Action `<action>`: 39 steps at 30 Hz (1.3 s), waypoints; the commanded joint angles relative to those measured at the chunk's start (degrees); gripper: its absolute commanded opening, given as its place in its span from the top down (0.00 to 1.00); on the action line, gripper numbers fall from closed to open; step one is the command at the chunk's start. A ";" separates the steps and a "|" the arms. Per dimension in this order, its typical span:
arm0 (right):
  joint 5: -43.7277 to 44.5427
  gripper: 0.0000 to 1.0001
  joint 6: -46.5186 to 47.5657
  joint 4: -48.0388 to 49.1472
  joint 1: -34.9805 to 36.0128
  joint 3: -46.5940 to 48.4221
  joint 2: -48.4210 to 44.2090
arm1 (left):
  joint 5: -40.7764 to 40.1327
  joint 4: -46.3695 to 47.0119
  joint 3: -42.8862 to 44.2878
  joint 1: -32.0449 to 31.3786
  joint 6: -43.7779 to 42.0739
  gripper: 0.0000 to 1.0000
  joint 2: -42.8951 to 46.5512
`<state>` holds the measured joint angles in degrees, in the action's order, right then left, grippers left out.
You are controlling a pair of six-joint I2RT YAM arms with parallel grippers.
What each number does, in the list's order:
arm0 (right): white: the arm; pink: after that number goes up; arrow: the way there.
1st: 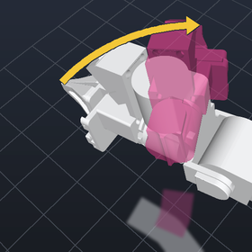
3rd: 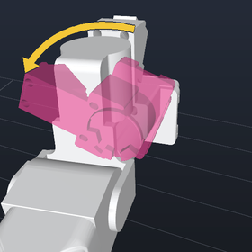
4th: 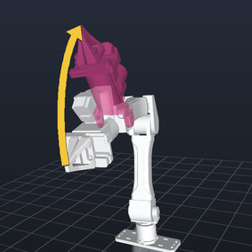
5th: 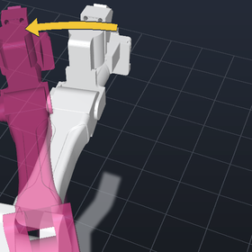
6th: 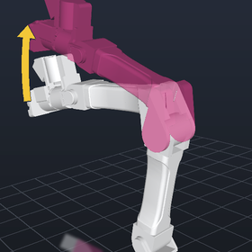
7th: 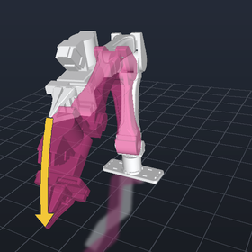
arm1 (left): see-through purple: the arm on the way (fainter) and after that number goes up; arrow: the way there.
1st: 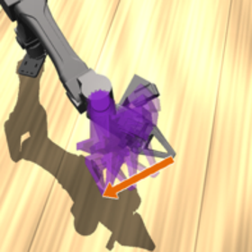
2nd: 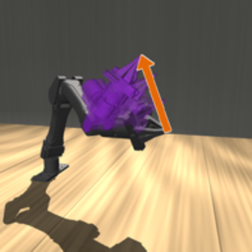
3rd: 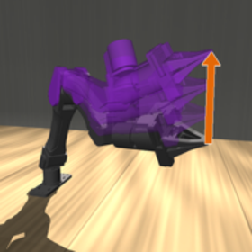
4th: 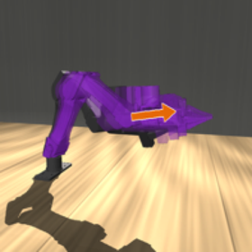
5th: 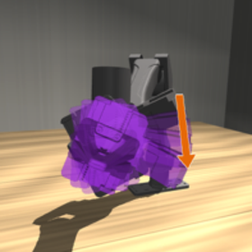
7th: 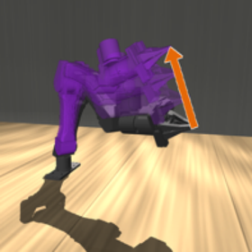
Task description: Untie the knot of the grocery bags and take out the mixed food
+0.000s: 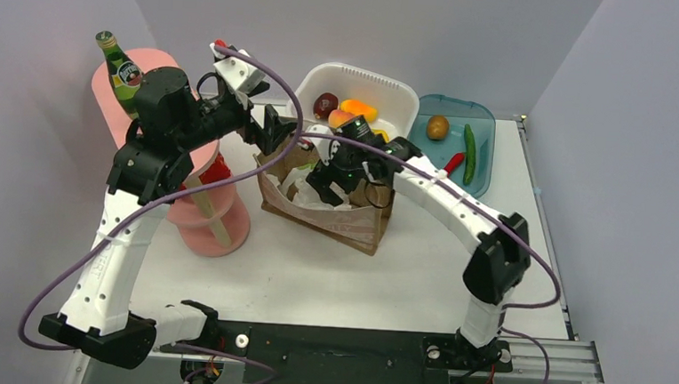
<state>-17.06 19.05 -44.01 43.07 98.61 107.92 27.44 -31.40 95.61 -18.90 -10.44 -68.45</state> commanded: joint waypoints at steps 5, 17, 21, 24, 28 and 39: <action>-12.37 0.12 -8.52 6.31 -6.34 -1.83 -16.34 | -0.79 -1.55 7.51 0.35 6.86 0.02 -6.39; -18.97 0.10 -24.11 20.12 -25.55 -10.32 -32.52 | 3.59 -5.98 16.47 -0.80 10.08 0.02 -21.89; -18.47 0.10 -27.10 22.74 -34.39 -17.80 -37.48 | -0.84 -8.92 20.95 -2.30 13.41 0.02 -27.67; -18.05 0.10 -28.49 25.47 -38.75 -24.59 -41.38 | -8.17 -9.95 21.36 -3.61 17.58 0.02 -29.28; -18.23 0.10 -31.70 29.41 -43.46 -31.66 -44.32 | -20.73 -11.78 19.41 -6.99 13.77 0.02 -29.20; -18.48 0.10 -30.66 30.03 -44.85 -34.85 -44.75 | -30.90 -8.73 14.75 -10.72 9.99 0.02 -27.69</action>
